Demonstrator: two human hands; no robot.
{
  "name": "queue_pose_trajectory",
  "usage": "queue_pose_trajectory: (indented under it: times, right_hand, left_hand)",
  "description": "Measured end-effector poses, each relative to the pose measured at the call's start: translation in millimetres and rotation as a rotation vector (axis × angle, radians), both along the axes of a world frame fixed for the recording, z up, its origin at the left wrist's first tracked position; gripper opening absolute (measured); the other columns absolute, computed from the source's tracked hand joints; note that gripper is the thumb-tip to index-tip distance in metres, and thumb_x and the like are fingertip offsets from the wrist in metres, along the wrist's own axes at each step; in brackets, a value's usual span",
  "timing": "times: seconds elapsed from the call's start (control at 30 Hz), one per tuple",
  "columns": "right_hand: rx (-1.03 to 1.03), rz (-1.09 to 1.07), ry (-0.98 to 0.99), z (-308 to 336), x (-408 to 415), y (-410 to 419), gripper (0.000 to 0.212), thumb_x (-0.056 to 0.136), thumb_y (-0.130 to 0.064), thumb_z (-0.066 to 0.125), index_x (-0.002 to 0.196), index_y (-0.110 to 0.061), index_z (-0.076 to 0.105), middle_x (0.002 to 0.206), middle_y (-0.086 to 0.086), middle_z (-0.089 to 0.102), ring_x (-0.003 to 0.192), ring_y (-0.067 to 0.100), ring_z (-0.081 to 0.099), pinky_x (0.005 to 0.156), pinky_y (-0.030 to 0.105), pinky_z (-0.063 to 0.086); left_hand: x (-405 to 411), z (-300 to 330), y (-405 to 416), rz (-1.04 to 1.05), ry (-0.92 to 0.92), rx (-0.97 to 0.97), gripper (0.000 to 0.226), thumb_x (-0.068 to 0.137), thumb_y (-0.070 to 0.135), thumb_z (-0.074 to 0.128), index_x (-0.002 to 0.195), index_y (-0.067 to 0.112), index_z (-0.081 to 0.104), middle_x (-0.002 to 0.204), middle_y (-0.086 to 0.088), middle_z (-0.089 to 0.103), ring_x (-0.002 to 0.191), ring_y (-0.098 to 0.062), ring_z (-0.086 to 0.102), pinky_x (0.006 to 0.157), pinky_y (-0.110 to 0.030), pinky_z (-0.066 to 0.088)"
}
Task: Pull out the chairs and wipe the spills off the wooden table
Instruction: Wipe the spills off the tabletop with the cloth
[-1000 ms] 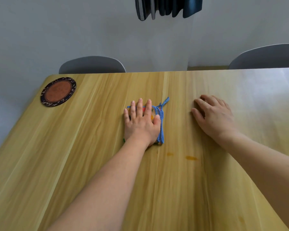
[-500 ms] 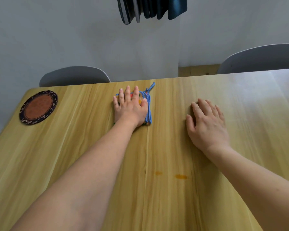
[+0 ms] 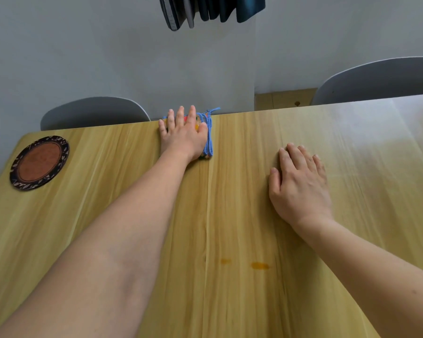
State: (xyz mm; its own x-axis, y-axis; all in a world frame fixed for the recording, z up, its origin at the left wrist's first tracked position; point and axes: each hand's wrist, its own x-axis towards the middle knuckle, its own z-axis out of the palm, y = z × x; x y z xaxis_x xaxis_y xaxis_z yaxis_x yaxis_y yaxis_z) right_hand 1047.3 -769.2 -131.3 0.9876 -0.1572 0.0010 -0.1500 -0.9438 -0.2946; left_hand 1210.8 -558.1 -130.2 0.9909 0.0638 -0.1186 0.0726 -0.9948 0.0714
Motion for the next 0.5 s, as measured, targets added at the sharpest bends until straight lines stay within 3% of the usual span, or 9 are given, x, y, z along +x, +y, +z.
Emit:
queue_pose_trajectory:
  times: [0.5]
  right_hand:
    - [0.019, -0.010, -0.008, 2, 2, 1, 0.055, 0.100, -0.035, 0.028, 0.151, -0.016, 0.030, 0.160, 0.003, 0.021, 0.149, 0.020, 0.011, 0.122, 0.040, 0.003]
  left_hand:
    - [-7, -1, -74, -0.102, -0.002, -0.029, 0.062, 0.101, 0.046, 0.016, 0.158, 0.028, 0.003, 0.167, -0.001, 0.000, 0.152, -0.026, -0.010, 0.120, -0.052, -0.009]
